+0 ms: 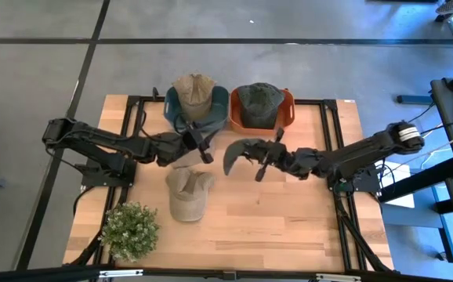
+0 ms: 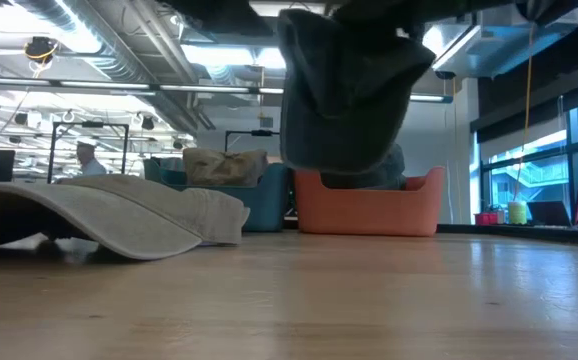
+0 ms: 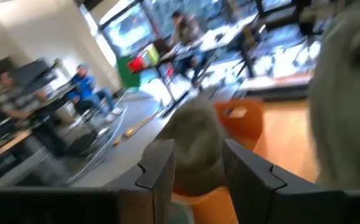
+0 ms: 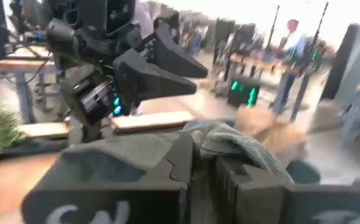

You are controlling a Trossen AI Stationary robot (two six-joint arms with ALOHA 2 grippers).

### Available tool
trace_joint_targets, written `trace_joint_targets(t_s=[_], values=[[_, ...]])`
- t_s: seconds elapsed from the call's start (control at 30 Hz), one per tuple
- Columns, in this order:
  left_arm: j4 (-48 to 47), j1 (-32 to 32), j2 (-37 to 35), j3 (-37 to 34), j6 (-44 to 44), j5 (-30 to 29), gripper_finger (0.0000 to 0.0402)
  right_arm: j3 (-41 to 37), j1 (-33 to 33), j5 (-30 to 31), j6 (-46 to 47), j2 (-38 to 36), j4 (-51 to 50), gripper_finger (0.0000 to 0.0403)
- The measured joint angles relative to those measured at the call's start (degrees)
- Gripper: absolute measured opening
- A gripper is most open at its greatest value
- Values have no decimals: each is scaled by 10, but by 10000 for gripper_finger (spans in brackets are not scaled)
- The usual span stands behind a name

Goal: Pick & Place hat
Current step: Put the black cap into the orange bin

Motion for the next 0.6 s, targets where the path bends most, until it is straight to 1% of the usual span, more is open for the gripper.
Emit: trace_joint_targets(t_s=[0.07,0.13,0.27,0.33,0.4,0.5,0.6], values=[[-29,-5,0,0,-11,-33,128,0,0,-33,65,-38,-74,30],[-56,-6,0,0,-27,-55,126,0,-5,-85,134,-74,-141,30],[-87,-5,0,0,-70,-57,126,1,-26,-198,246,-138,-260,30],[-93,-5,0,0,-86,-30,126,13,-37,-230,294,-158,-364,30],[-94,-5,0,0,-95,8,126,39,-44,-249,345,-159,-501,30],[-94,-2,0,0,-103,60,125,89,-47,-284,393,-136,-668,30],[-94,8,0,0,-112,90,125,152,-47,-328,414,-105,-799,30]])
